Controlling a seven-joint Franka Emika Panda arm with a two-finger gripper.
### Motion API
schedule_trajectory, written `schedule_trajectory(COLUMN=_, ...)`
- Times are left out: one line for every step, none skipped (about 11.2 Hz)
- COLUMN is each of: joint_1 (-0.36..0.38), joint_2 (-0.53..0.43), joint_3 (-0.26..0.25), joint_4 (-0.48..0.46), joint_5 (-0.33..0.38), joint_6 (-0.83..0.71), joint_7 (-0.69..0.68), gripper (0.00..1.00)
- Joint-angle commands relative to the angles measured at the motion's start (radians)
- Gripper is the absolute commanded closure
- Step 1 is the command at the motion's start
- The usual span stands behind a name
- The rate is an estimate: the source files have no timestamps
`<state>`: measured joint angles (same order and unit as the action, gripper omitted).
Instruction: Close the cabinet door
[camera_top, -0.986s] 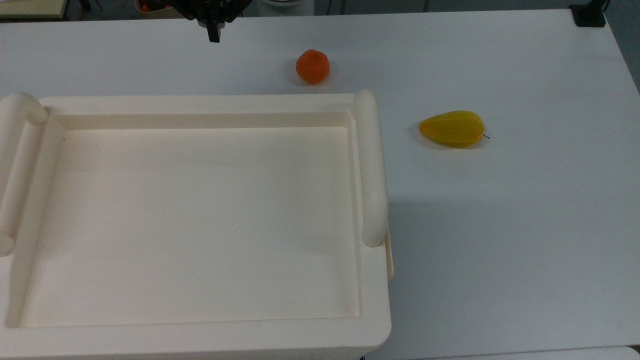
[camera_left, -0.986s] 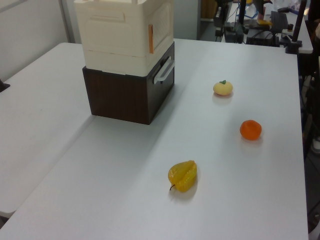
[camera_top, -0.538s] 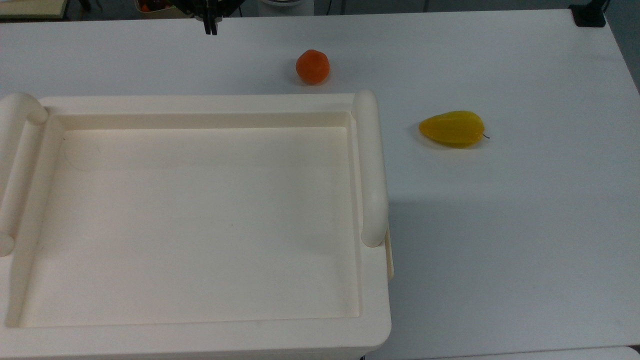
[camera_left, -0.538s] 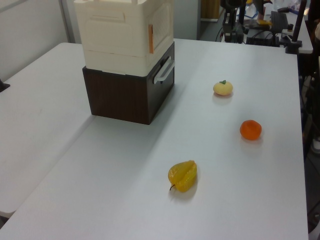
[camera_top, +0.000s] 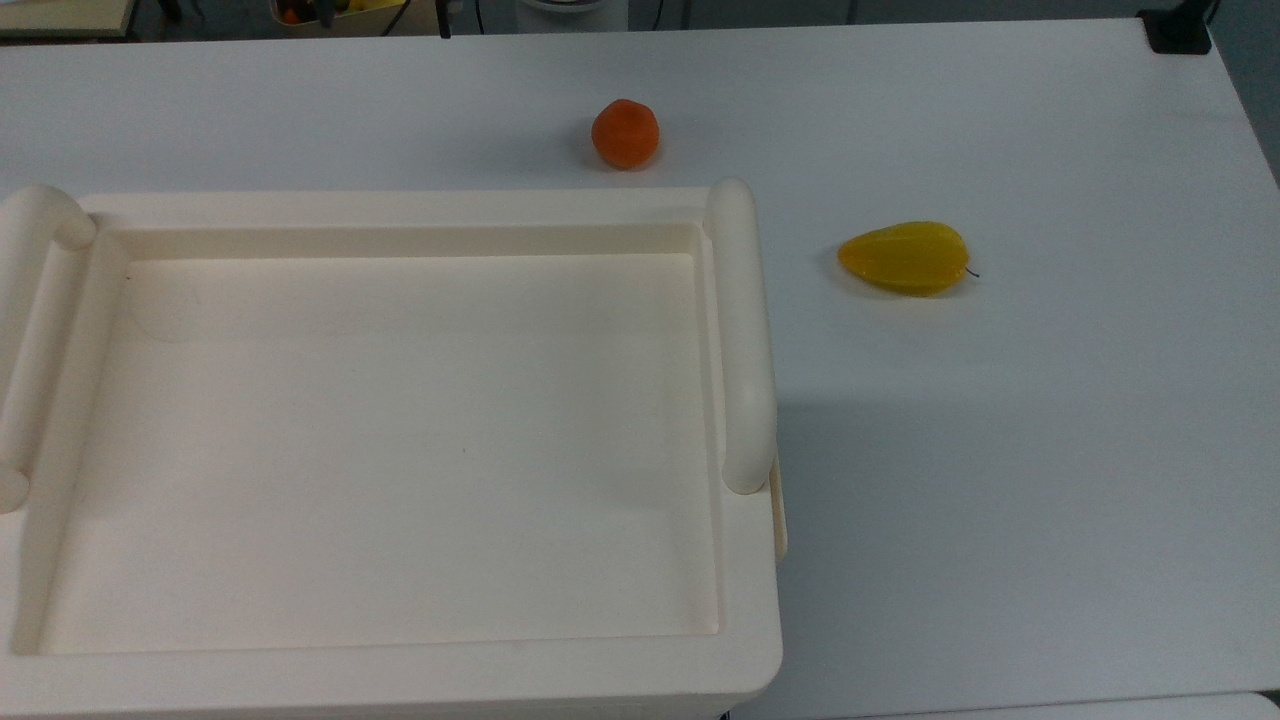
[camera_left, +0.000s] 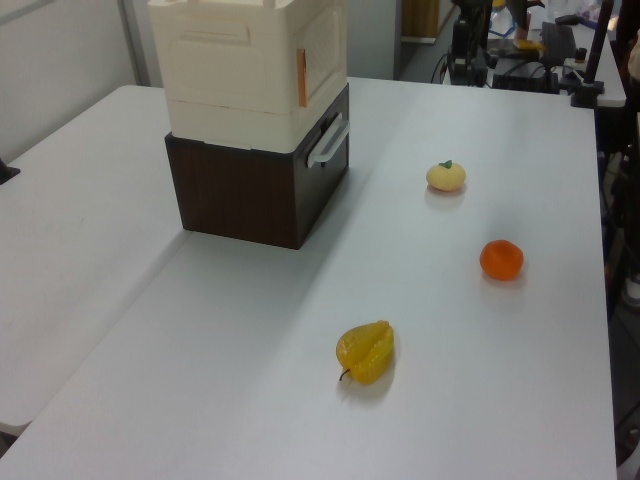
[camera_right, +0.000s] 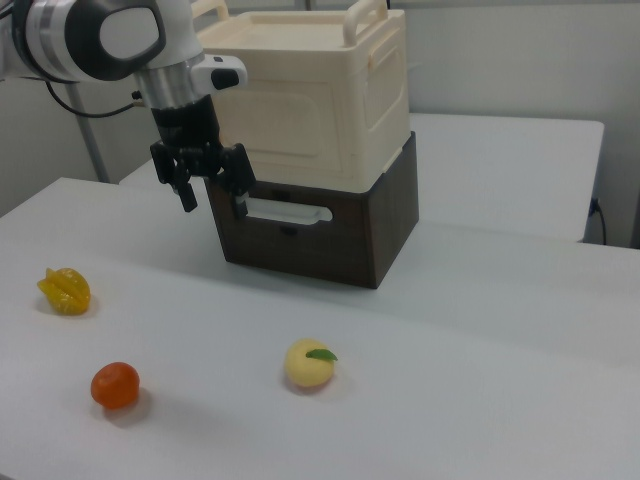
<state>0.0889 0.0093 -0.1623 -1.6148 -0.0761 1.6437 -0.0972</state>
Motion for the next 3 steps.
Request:
schedule_trajectory(joint_1=-0.017, joint_2=-0.034, joint_3=-0.005, joint_4=-0.013, joint_5=-0.002, joint_6=-0.045, joint_7=-0.021, gripper=0.00)
schedule_trajectory(joint_1=-0.017, joint_2=-0.032, joint_3=-0.005, joint_4=-0.002, joint_5=-0.002, joint_6=-0.045, joint_7=-0.021, gripper=0.00)
schedule_trajectory(joint_1=-0.017, joint_2=-0.031, joint_3=-0.003, joint_4=0.000, joint_5=-0.002, joint_6=-0.045, joint_7=-0.019, gripper=0.00)
